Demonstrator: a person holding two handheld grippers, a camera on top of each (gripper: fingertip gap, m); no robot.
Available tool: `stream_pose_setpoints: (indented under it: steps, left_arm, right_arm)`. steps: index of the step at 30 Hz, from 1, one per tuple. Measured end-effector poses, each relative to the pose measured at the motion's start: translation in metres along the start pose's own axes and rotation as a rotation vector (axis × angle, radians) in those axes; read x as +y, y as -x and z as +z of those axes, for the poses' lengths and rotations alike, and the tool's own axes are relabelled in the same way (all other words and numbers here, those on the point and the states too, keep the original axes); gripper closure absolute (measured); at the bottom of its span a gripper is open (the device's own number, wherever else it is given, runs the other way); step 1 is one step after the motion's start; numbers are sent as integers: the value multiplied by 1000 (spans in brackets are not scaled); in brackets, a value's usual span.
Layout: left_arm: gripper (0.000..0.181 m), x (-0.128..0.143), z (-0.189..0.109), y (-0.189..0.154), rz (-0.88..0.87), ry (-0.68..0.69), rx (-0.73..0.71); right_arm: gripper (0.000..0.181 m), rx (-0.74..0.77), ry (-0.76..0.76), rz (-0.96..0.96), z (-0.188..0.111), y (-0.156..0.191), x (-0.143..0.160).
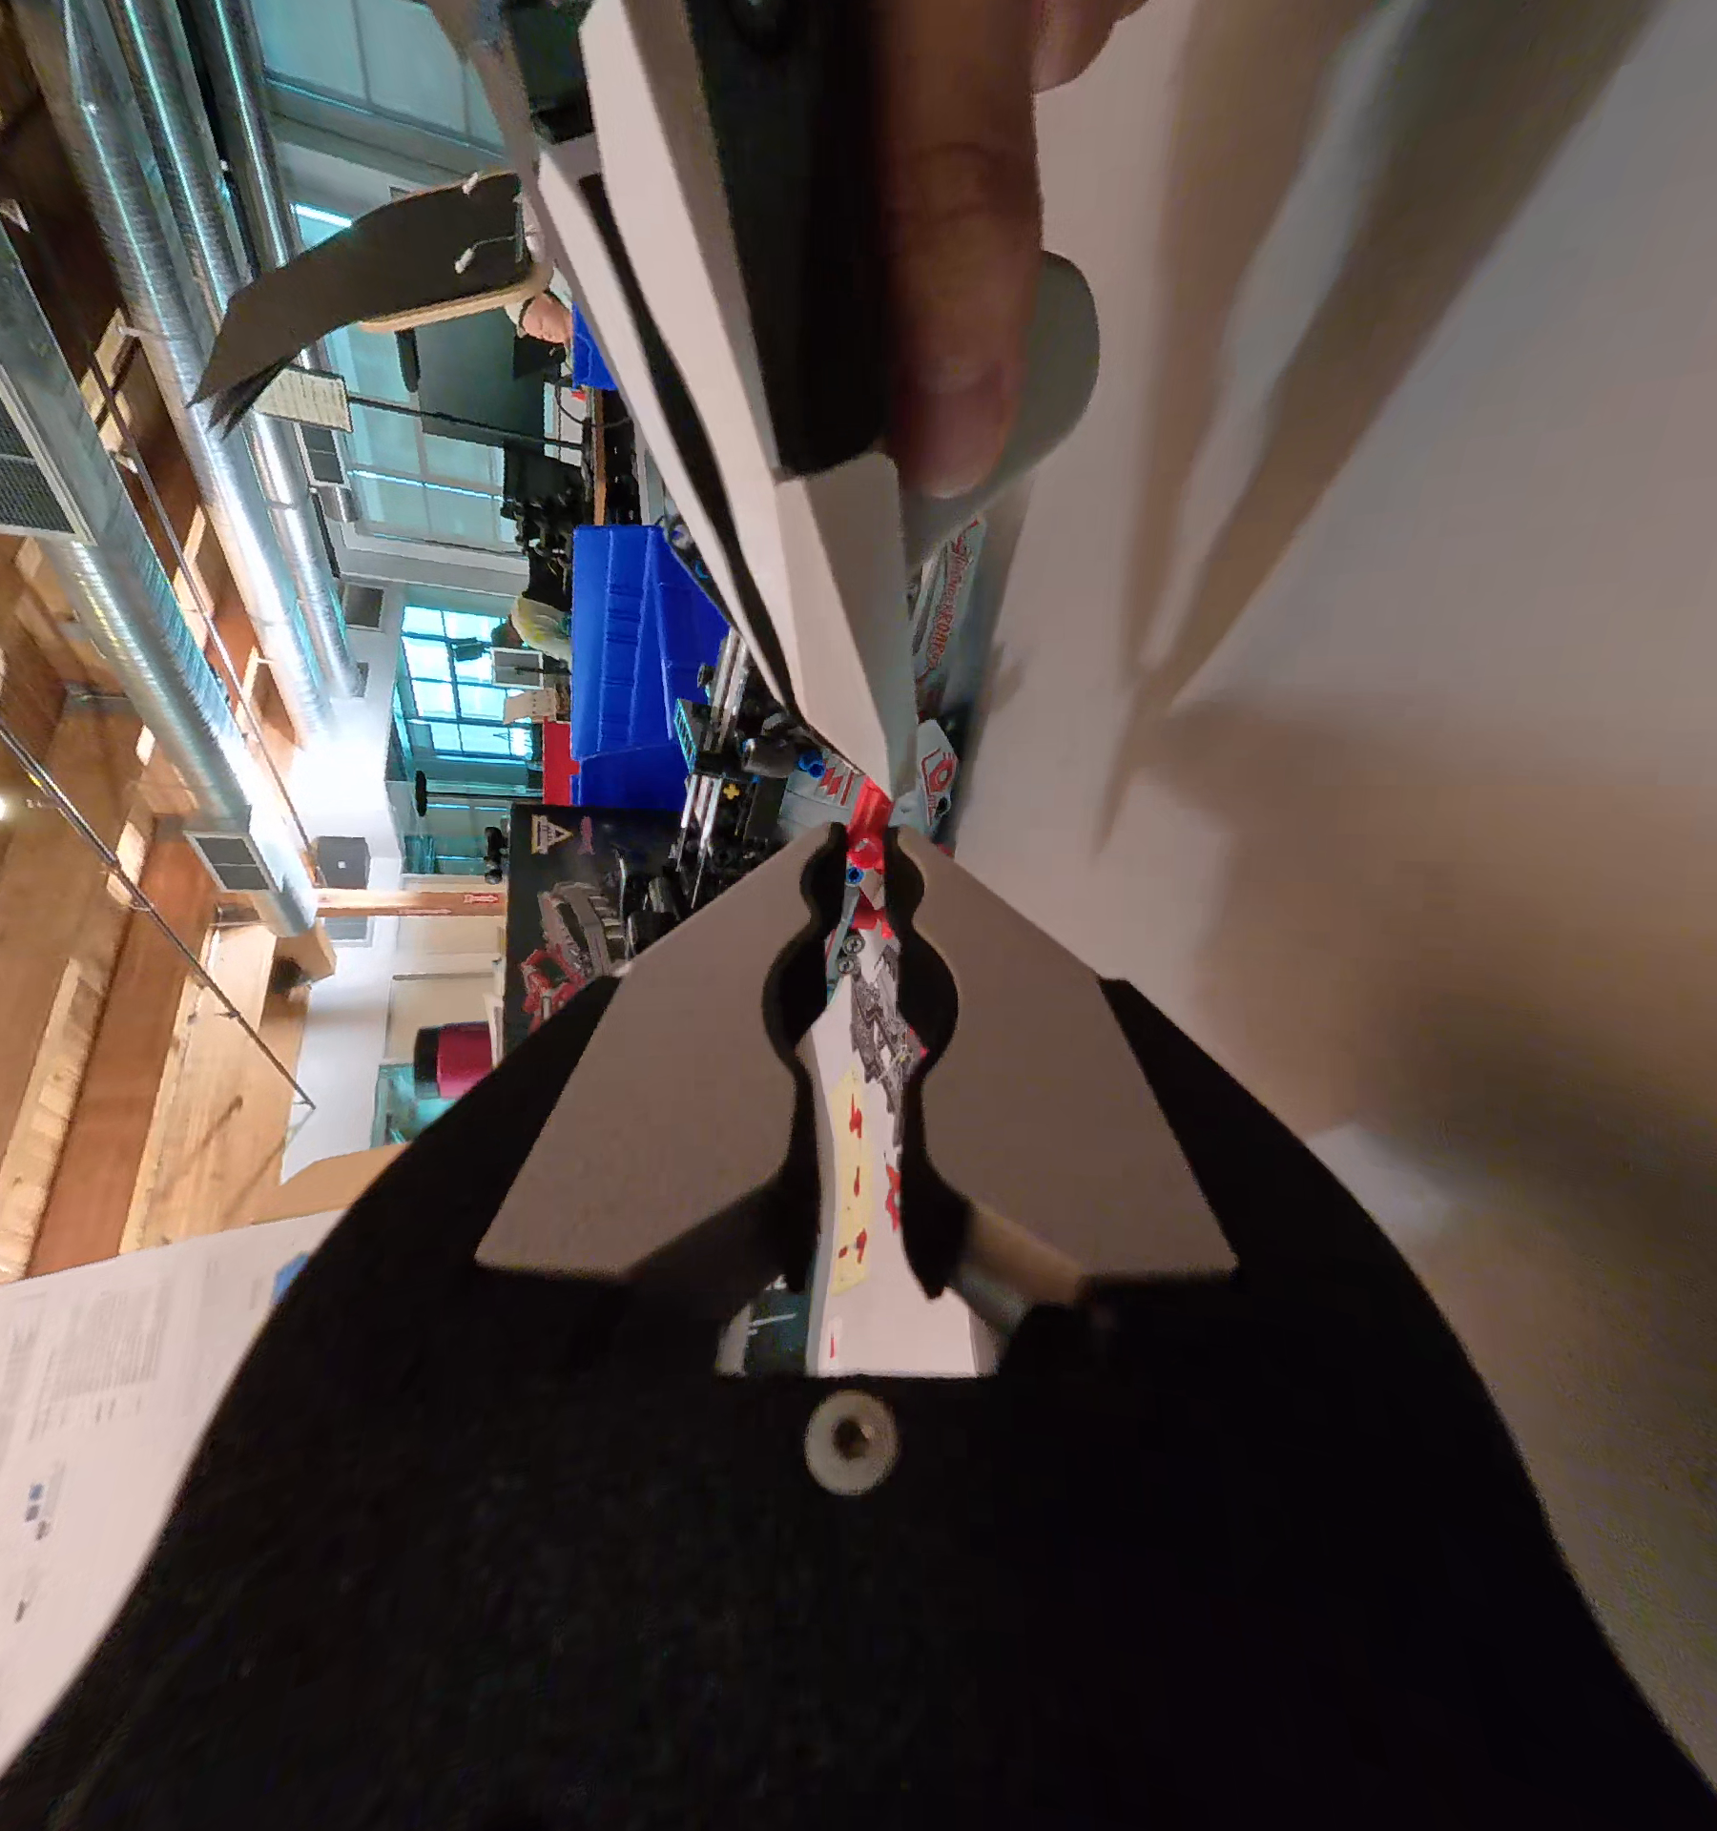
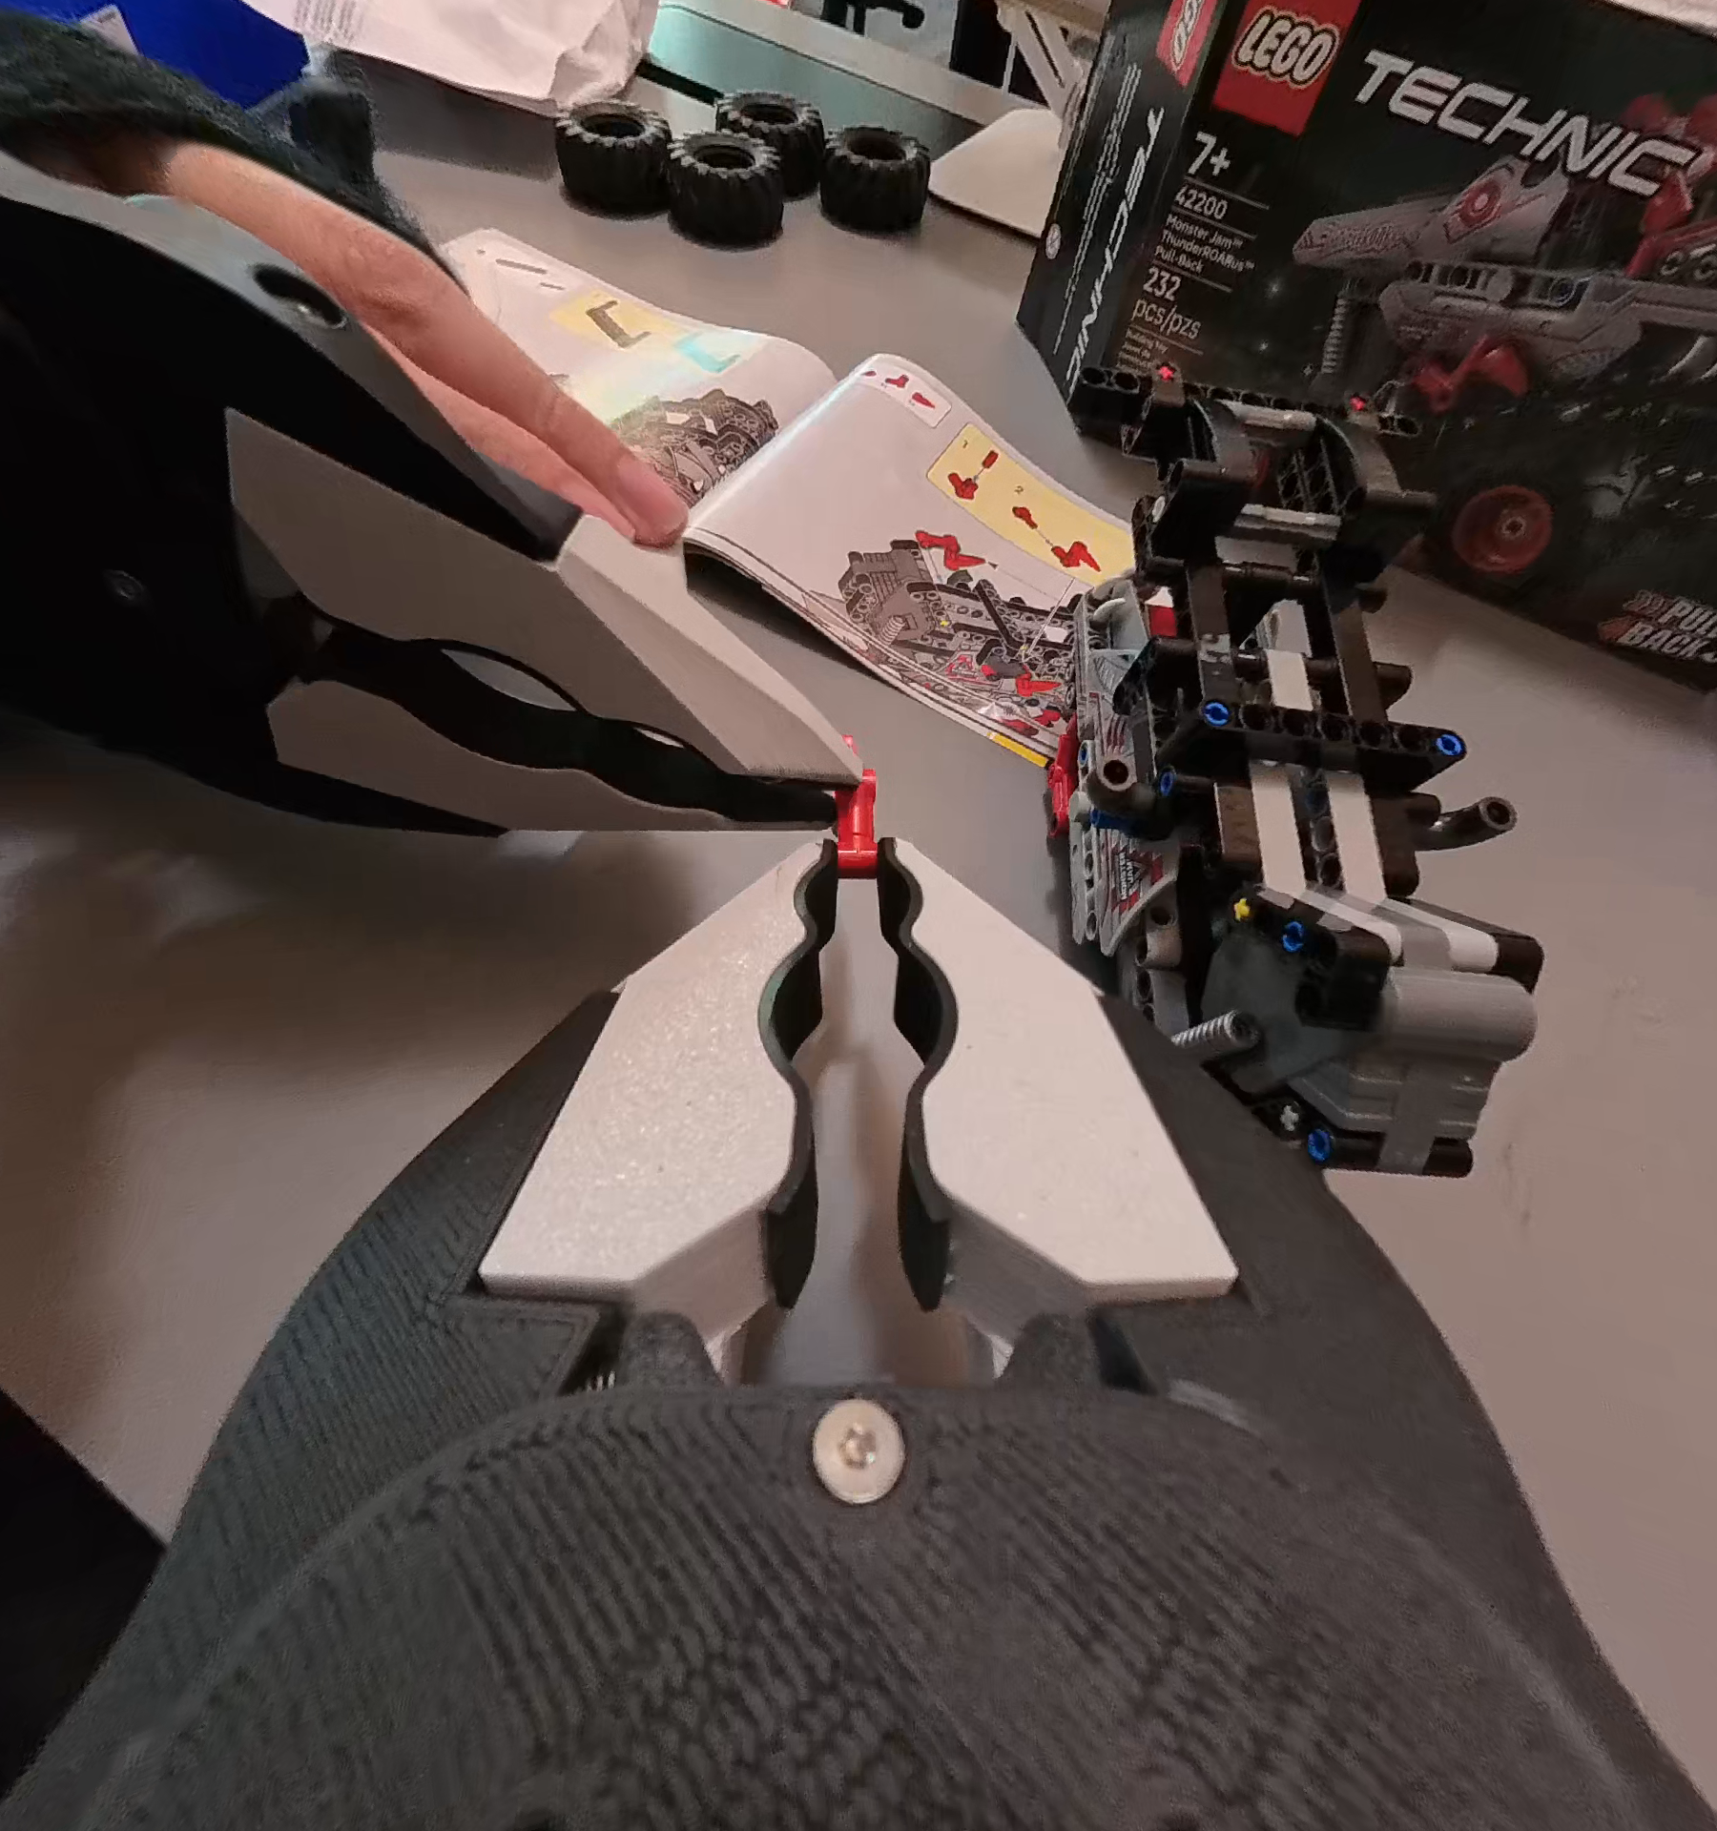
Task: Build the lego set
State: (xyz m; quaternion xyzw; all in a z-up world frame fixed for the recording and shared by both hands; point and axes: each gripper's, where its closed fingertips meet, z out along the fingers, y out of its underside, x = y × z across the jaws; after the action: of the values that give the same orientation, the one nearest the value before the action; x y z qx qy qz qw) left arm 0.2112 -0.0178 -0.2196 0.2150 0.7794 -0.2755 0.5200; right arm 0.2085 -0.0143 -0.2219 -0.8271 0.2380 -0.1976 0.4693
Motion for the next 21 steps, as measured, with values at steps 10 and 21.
stream_pose_setpoints:
  steps: [10, 21]
  left_arm:
    - [177, 3, 5, -4, 154, 24, -62]
    - [179, 4, 12, -8, 110, 51, -27]
  right_arm:
    - [174, -13, 54, -8, 5, -2, 1]
    - [174, -23, 91, 10, 9, -6, 7]
